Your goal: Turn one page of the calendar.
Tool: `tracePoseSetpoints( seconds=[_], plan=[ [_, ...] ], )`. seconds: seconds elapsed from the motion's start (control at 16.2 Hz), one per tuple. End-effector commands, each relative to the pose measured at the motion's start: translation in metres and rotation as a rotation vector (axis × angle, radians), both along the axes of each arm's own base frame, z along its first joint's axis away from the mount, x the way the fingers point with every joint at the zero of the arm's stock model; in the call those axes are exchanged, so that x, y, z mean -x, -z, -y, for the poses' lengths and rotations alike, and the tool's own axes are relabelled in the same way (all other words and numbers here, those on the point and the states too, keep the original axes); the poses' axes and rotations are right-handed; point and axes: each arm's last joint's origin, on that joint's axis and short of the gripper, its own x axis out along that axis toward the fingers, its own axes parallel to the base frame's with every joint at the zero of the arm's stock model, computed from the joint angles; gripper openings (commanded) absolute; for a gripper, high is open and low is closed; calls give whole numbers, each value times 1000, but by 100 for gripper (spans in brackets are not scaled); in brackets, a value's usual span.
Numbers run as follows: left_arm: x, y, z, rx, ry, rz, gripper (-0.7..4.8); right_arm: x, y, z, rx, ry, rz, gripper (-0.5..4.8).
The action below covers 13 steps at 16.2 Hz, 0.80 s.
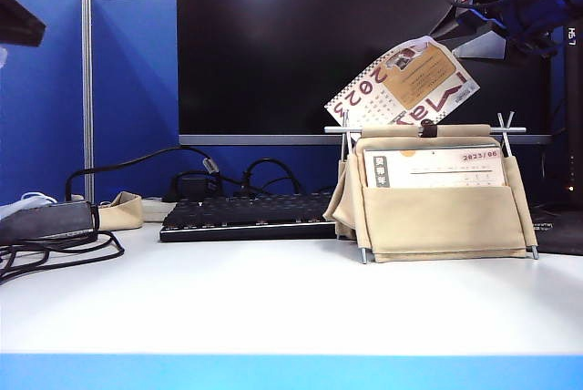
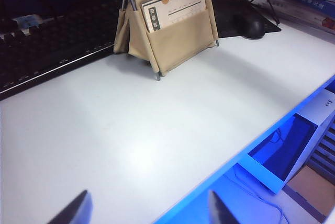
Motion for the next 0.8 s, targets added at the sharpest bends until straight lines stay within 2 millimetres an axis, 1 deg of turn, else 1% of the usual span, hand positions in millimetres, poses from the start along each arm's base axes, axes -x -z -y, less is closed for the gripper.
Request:
tracePoseSetpoints(
  seconds=[0.06, 0.12, 0.19, 0.25, 0.31, 0.43, 0.49, 0.56, 0.68, 0.8],
  plan=[
    [1, 0, 1, 12, 23, -24, 292, -1, -10, 1, -2, 6, 33, 257],
    [1, 2, 0, 11, 22, -44, 292, -2, -16, 3, -3, 16, 45, 284],
    [1, 2, 0, 3, 27, -49, 292, -4, -21, 4, -3, 19, 60, 286],
    [1, 3, 0, 3, 30, -50, 292, -5, -25, 7, -3, 27, 70, 301],
    [1, 2, 0, 6, 32, -50, 292, -6, -27, 10, -3, 39, 72, 326],
    [1, 1, 0, 19, 33, -48, 292, -6, -27, 16, -2, 48, 45, 326],
    [1, 1, 1, 23, 33, -47, 292, -6, -22, 16, 4, 46, -5, 325],
    [1, 1, 1, 22, 32, -46, 292, -5, -21, 15, 0, 3, -21, 325],
    [1, 1, 1, 22, 33, -46, 292, 3, -29, 12, -41, -111, -26, 324],
    [1, 1, 0, 13, 19, -34, 292, 28, -53, 9, -47, -183, -10, 324]
  ],
)
